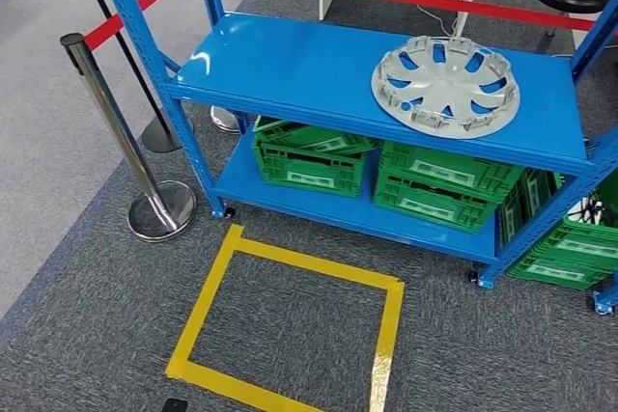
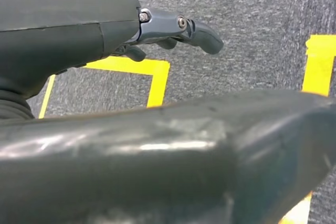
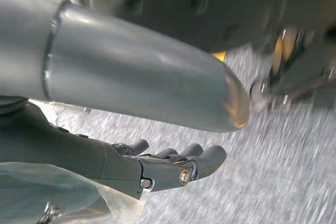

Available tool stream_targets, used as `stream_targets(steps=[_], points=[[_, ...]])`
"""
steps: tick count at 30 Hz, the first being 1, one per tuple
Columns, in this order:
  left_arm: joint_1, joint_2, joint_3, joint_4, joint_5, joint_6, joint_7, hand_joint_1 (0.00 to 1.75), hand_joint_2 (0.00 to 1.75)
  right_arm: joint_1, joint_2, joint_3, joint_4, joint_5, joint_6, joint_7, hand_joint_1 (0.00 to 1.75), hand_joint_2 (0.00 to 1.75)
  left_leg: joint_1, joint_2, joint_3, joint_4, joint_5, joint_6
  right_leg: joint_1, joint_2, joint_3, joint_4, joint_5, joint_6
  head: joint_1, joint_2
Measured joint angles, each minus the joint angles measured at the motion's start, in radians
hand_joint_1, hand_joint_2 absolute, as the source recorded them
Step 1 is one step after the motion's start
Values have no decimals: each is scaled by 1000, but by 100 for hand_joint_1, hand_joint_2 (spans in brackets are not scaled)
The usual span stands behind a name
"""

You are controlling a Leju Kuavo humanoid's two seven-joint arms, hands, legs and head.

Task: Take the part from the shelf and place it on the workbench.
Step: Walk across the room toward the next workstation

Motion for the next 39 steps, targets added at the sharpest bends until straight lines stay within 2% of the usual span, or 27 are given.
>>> stream_targets(steps=[2, 4, 5, 6, 7, 9, 10, 11, 14, 16, 17, 19, 20, 21, 22, 24, 25, 26, 27, 30, 31, 33, 35, 36, 37, 38, 39], points=[[0, 0, 0, 0, 0, -2, 0, 0, 0, 0, -1, 0, 0, 1, -2, 0, 0, 0, 3, -2, -32, 76, -48, -9, -2, -1, 2, -3, 1, -11, -2, 0], [1, 0, 1, 0, 0, -4, 2, 0, 0, 0, -1, 0, 0, 1, -1, -2, 0, 0, 4, -3, -96, 215, -109, -15, -1, -1, 2, -3, 0, -17, -4, 0], [1, 0, 2, 0, 0, -5, 2, 0, 0, 0, -1, 0, 0, 1, -1, -2, 0, 0, 4, -3, -122, 268, -123, -15, 0, -1, 3, -3, -1, -18, -4, 0], [2, 0, 2, 0, 1, -7, 3, 0, 0, 0, -1, 0, 0, 1, -1, -2, 0, 0, 4, -3, -133, 287, -118, -15, 1, 0, 4, -3, -2, -18, -4, 0], [3, 0, 3, 0, 1, -9, 3, 0, 0, 0, -1, 0, 0, 1, -1, -3, 0, 0, 4, -3, -125, 264, -92, -12, 1, 1, 6, -3, -2, -19, -3, 0], [3, 1, 3, 0, 1, -11, 3, 0, 0, 0, -1, 0, 0, 1, -1, -3, 0, 0, 3, -4, -70, 132, -15, -3, 3, 3, 11, -3, -5, -17, -3, 0], [2, 1, 3, 0, 1, -11, 3, 0, 0, 0, -1, 0, 0, 1, 0, -3, 0, 0, 2, -5, -42, 65, 11, 2, 4, 4, 11, -2, -6, -15, -3, 0], [1, 1, 3, 0, 0, -11, 3, 0, 0, -1, -1, 0, 0, 1, 0, -4, 0, 0, 0, -6, -25, 22, 23, 6, 6, 5, 10, -1, -7, -11, -3, 0], [1, 3, 3, 0, -1, -12, 3, 0, 0, -2, -1, 1, 0, 2, 2, -8, 0, 0, -2, -7, -20, -5, 23, 14, 5, 3, 6, -3, -7, 5, -3, 0], [2, 3, 4, 0, -1, -13, 2, 0, 0, -2, -1, 2, 0, 4, 4, -13, 0, 0, 1, -8, -15, -16, 29, 24, 4, 3, -7, 21, -25, 15, 0, 0], [1, 3, 4, 0, -1, -13, 2, 0, 0, -2, -1, 3, 0, 5, 5, -14, 0, 0, 4, -7, -12, -21, 31, 29, 4, 3, -29, 64, -49, 20, 2, 0], [0, 2, 4, 0, -2, -13, 1, 0, 0, -2, -2, 6, 0, 6, 4, -17, 0, 0, 3, -5, -12, -22, 31, 34, 2, 2, -96, 198, -109, 28, 6, 0], [0, 2, 4, 0, -2, -13, 1, 0, 0, -1, -2, 8, 0, 6, 4, -17, 0, 0, 2, -5, -11, -22, 30, 35, 2, 2, -127, 255, -126, 30, 6, 0], [0, 2, 4, 0, -2, -13, 1, 0, 0, 0, -2, 8, 0, 6, 4, -17, 0, 0, 2, -4, -10, -22, 29, 35, 2, 2, -144, 282, -125, 32, 6, 0], [1, 2, 4, 0, -2, -13, 1, 0, 0, 1, -2, 9, 0, 6, 5, -17, 0, 0, 2, -4, -8, -21, 27, 35, 1, 2, -141, 268, -104, 33, 6, 0], [1, 1, 4, 0, -2, -13, 1, 0, 0, 2, -3, 10, 0, 6, 5, -17, 0, 0, 3, -6, -1, -21, 22, 31, 0, 0, -83, 141, -30, 32, 7, 0], [1, 1, 4, 0, -2, -14, 1, 0, 0, 1, -4, 10, 0, 6, 5, -17, 0, 0, 1, -7, 0, -19, 18, 26, 0, 0, -48, 72, -5, 31, 7, 0], [0, 1, 4, 0, -2, -14, 1, 0, 0, 0, -4, 11, 0, 6, 5, -18, 0, 0, -2, -7, 1, -17, 15, 21, 0, 0, -23, 24, 8, 25, 7, 0], [0, 2, 4, 0, -2, -14, 1, 0, 0, -1, -5, 11, 0, 6, 5, -18, 0, 0, -4, -7, 0, -15, 13, 17, 1, 0, -11, 2, 8, 20, 5, 0], [-1, 2, 4, 0, -2, -14, 1, 0, 0, 0, -6, 12, 0, 7, 6, -18, 0, 0, -3, -7, 1, -9, 8, 6, 3, 2, -5, -3, 5, 0, 2, 0], [-2, 3, 4, 0, -2, -14, 1, 0, 0, 0, -6, 12, 0, 7, 6, -18, 0, 0, -1, -7, -4, 6, -4, 1, 2, 1, -3, -4, 5, -6, 1, 0], [-2, 3, 4, 0, -2, -14, 1, 0, 0, 1, -6, 12, 0, 8, 8, -18, 0, 0, 2, -8, -45, 98, -56, -9, 1, -1, 1, -6, 3, -16, -1, 0], [0, 3, 4, 0, -2, -14, 1, 0, 0, 0, -7, 13, 0, 8, 11, -18, 0, 0, 3, -8, -114, 240, -113, -13, 3, -1, 4, -6, -1, -22, -2, 0], [1, 3, 4, 0, -2, -14, 1, 0, 0, 1, -7, 13, 0, 8, 12, -18, 0, 0, 3, -8, -138, 284, -120, -13, 3, 0, 7, -6, -4, -24, -2, 0], [2, 3, 4, 0, -2, -14, 1, 0, 0, 1, -7, 13, 0, 8, 13, -18, 0, 0, 3, -8, -145, 290, -105, -12, 4, 1, 11, -6, -6, -24, -2, 0], [3, 3, 4, 0, -2, -15, 1, 0, 0, 1, -7, 13, 0, 9, 14, -18, 0, 0, 3, -8, -133, 253, -71, -9, 5, 2, 17, -6, -10, -24, -2, 0], [3, 3, 4, 0, -3, -15, 1, 0, 0, 2, -7, 13, 0, 9, 16, -19, 0, 0, 3, -8, -106, 185, -24, -5, 5, 3, 23, -6, -14, -23, -2, 0]])
